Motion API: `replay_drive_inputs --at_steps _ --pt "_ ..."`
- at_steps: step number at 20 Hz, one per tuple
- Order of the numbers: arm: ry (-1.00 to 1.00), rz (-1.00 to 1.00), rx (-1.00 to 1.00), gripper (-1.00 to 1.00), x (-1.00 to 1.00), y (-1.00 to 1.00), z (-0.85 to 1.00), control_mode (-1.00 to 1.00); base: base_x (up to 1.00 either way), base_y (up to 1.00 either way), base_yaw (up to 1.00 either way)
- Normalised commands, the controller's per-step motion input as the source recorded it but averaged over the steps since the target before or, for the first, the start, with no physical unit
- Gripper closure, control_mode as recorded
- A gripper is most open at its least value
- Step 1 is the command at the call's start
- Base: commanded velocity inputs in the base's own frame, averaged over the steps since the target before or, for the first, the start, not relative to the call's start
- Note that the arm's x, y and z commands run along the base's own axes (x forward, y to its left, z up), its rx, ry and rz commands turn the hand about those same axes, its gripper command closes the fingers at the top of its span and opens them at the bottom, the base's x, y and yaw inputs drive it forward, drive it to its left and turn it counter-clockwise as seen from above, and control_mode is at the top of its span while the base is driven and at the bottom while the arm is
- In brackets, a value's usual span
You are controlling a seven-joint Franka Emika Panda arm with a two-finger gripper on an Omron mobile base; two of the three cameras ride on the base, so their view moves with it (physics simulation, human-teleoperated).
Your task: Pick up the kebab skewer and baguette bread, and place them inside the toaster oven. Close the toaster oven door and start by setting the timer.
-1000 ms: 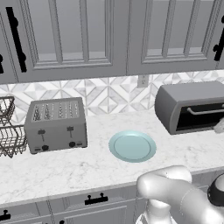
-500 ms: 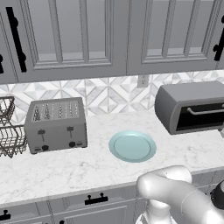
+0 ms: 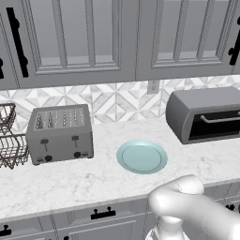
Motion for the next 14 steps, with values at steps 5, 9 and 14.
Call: replay_drive_inputs --at_steps 5,9,14 --pt "-0.07 0.00 0.03 -1.00 0.00 -0.68 -0.28 -1.00 0.00 0.00 0.00" --pt "-0.06 0.00 0.03 -1.00 0.13 -0.50 -0.18 -1.00 0.00 0.00 0.00" --pt "-0.06 0.00 0.04 -1.00 0.24 -0.21 -0.13 -1.00 0.00 0.00 0.00"
